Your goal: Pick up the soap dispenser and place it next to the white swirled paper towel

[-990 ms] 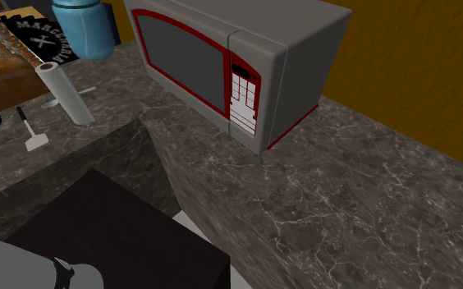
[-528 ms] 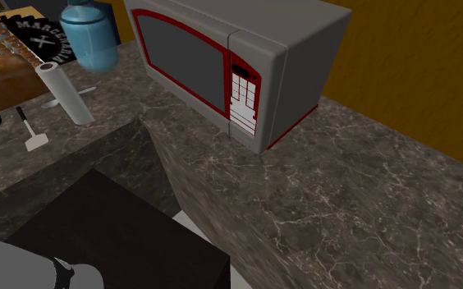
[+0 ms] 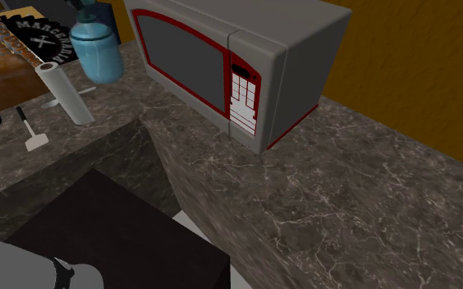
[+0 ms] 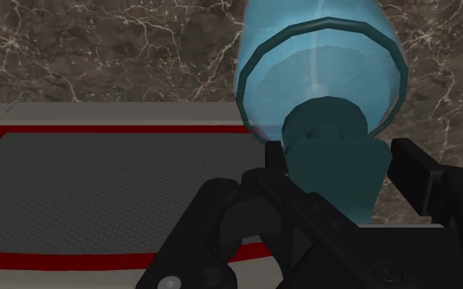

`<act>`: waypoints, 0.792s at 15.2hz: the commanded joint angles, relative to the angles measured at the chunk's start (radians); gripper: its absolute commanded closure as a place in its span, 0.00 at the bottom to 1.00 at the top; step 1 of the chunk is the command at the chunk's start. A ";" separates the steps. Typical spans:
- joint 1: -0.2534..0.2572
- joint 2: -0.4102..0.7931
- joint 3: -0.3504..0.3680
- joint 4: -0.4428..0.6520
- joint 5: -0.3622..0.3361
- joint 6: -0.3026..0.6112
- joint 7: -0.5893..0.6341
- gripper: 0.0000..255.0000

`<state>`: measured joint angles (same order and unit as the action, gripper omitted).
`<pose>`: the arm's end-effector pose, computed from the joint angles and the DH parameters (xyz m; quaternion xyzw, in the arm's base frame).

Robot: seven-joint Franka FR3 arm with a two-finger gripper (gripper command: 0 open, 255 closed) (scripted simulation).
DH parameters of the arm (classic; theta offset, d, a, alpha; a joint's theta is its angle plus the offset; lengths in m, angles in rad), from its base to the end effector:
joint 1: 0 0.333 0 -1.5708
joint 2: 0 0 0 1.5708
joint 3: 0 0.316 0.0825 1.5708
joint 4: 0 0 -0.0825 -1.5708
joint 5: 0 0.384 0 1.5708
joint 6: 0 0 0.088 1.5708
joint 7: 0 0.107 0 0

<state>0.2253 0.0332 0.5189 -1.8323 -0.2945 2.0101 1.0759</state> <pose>0.4456 0.3823 0.5250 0.9825 -0.1121 0.1472 0.0207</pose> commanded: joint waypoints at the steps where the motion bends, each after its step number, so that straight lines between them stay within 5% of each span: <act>1: 0.000 0.003 0.000 -0.021 -0.005 0.024 0.009 1.00; 12: 0.001 0.039 -0.004 -0.128 -0.051 0.155 0.063 1.00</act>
<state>0.2251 0.0680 0.5150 -1.9536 -0.3396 2.1538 1.1319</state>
